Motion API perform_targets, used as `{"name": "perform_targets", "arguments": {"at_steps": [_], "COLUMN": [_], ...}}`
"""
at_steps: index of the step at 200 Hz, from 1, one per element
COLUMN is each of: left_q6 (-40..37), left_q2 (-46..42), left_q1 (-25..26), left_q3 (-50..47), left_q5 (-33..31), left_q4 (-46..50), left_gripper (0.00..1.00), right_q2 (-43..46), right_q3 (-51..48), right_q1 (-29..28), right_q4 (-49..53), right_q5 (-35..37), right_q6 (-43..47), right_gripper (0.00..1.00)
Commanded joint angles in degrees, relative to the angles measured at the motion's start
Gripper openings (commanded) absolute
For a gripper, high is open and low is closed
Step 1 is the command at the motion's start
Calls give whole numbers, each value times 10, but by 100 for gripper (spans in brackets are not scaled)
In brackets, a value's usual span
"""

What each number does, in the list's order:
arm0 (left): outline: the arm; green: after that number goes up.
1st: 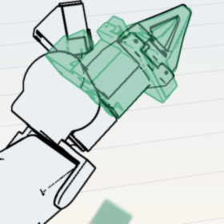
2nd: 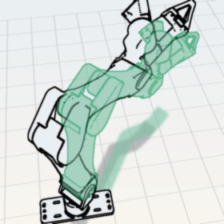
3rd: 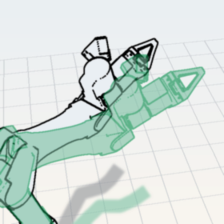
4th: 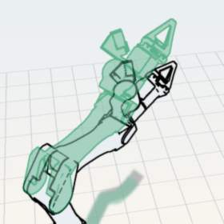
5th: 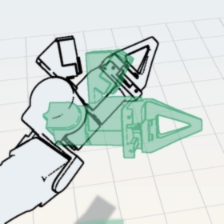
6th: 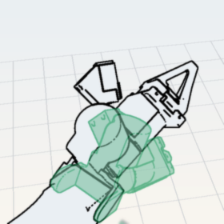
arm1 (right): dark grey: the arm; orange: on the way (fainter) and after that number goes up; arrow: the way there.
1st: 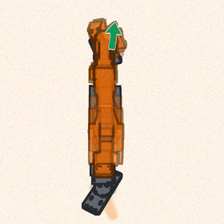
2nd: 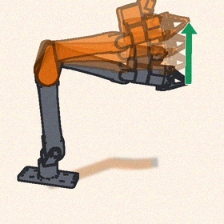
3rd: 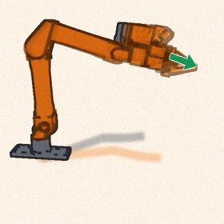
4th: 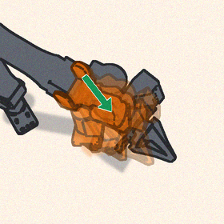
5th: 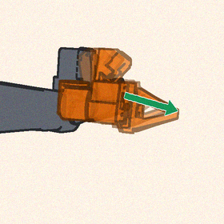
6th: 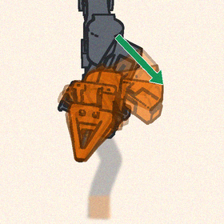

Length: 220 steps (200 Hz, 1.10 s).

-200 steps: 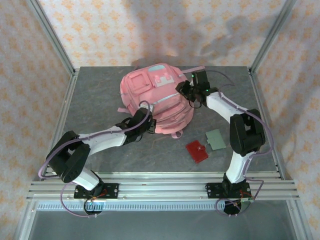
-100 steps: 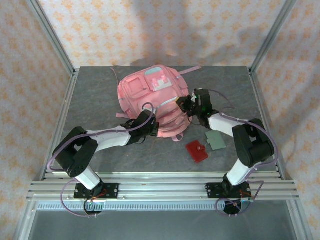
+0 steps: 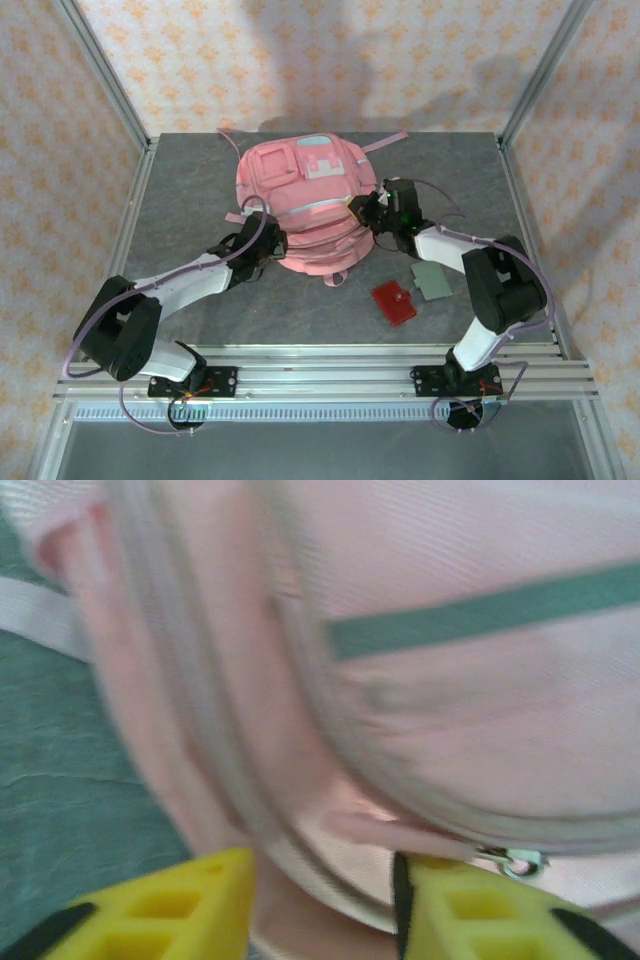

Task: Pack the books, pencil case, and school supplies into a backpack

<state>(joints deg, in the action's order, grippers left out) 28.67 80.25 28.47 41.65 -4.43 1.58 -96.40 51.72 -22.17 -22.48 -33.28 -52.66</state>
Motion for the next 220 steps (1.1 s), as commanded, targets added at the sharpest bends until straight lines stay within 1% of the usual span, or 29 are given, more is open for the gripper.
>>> {"name": "perform_targets", "arguments": {"at_steps": [1, 33, 73, 95, 107, 119, 136, 148, 156, 185, 206, 220], "left_q6": [2, 3, 10, 15, 16, 14, 16, 20, 23, 28, 35, 45], "left_q2": [-11, -7, -31, -41, -44, -48, -50, -50, -50, -44, -28, -23], "left_q1": [-2, 1, 12, 27, 39, 54, 69, 76, 81, 113, 132, 144], "left_q3": [-3, 1, -7, -9, -10, -9, -9, -9, -7, -2, 0, -11], "left_q5": [-34, -30, -20, -13, -9, -10, -7, 7, 16, 31, 40, 48], "left_q4": [18, 21, 7, -5, -15, -21, -31, -38, -40, -38, -30, -43], "left_gripper": [44, 45, 45, 49, 52, 53, 53, 53, 54, 54, 54, 54], "right_q2": [-11, -34, -77, -111, -130, -135, -117, -90, -69, 22, 90, 135], "right_q3": [41, 88, 170, 228, 261, 268, 252, 236, 223, 163, 119, 82], "right_q1": [7, 8, 8, 11, 10, 10, 11, 11, 11, 13, 16, 16], "right_q4": [6, 36, 86, 129, 170, 189, 214, 237, 254, 306, 358, 394], "right_q5": [5, 12, 21, 22, 21, 13, 24, 46, 61, 121, 169, 199], "right_q6": [19, 37, 65, 90, 103, 111, 127, 146, 159, 198, 225, 236], "right_gripper": [0, 0, 0, 0, 0, 11, 33, 42, 45, 49, 54, 56]}}
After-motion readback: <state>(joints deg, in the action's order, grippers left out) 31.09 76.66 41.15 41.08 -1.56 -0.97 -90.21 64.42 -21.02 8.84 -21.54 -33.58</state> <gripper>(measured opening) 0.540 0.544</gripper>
